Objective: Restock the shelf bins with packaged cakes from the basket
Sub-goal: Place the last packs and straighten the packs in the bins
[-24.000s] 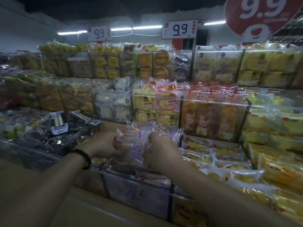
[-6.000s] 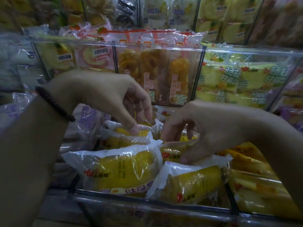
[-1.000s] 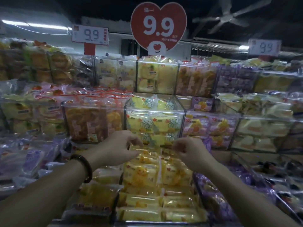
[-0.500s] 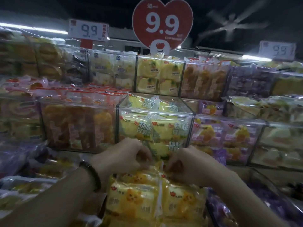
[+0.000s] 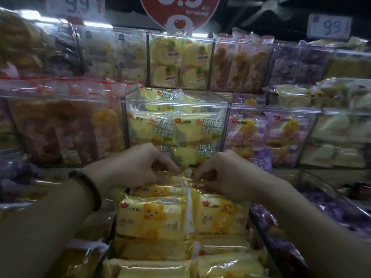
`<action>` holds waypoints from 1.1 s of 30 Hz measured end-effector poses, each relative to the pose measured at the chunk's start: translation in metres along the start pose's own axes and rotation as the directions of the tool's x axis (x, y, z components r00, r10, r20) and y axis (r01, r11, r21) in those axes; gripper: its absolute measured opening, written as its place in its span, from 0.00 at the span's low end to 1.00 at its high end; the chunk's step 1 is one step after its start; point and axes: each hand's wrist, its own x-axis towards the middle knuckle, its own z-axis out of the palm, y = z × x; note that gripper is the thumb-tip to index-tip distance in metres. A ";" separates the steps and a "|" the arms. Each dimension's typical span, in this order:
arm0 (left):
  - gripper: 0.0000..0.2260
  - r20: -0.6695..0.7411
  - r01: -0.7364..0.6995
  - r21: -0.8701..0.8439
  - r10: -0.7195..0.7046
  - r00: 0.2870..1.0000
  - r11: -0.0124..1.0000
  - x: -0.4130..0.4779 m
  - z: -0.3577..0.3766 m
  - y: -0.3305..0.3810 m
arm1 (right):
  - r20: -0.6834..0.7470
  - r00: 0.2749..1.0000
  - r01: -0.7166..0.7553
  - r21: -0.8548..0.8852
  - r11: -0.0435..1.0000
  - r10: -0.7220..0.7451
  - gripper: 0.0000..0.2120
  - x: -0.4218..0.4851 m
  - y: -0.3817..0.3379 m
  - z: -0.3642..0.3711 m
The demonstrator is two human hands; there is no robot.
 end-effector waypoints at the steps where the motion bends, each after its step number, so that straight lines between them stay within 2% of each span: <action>1: 0.17 0.005 -0.005 0.000 0.005 1.000 1.000 0.000 -0.001 0.000 | -0.025 1.000 -0.007 -0.008 1.000 0.007 0.15 -0.002 -0.001 -0.002; 4: 0.17 0.019 -0.019 -0.032 0.019 1.000 0.999 -0.002 -0.005 -0.005 | -0.121 0.992 -0.035 -0.057 0.998 0.028 0.16 -0.003 0.001 -0.009; 8: 0.17 0.053 -0.031 -0.081 0.035 0.998 0.996 -0.005 -0.011 -0.009 | -0.160 0.987 -0.050 -0.099 0.994 0.034 0.16 -0.002 0.002 -0.009; 13: 0.17 0.056 -0.042 -0.091 0.047 0.997 0.995 -0.010 -0.014 -0.007 | -0.165 0.986 -0.043 -0.149 0.988 0.018 0.15 0.001 0.000 -0.005; 18: 0.15 0.045 -0.039 -0.044 0.041 0.998 0.998 -0.009 -0.006 -0.005 | -0.085 0.996 -0.008 -0.171 0.985 -0.007 0.14 0.002 -0.005 0.003; 21: 0.14 0.038 -0.048 -0.033 0.049 0.998 0.998 -0.009 -0.004 -0.003 | -0.053 0.999 -0.001 -0.142 0.990 -0.006 0.13 0.002 -0.005 0.004; 25: 0.13 0.021 -0.051 -0.110 0.053 0.998 0.993 -0.013 -0.008 -0.006 | -0.042 0.999 0.015 -0.074 0.997 -0.018 0.13 0.000 -0.003 -0.002; 27: 0.11 -0.030 -0.068 -0.144 0.065 0.997 0.987 -0.016 -0.011 -0.005 | -0.136 0.990 0.037 0.014 0.999 -0.034 0.13 -0.006 0.000 -0.015; 30: 0.07 -0.113 -0.145 -0.126 0.131 0.985 0.981 -0.021 -0.018 0.002 | -0.261 0.961 0.140 0.153 0.978 -0.096 0.06 -0.018 0.006 -0.031; 33: 0.06 -0.036 -0.177 -0.128 0.173 0.984 0.976 -0.025 -0.023 0.008 | -0.143 0.976 0.195 0.236 0.952 -0.165 0.04 -0.022 0.008 -0.034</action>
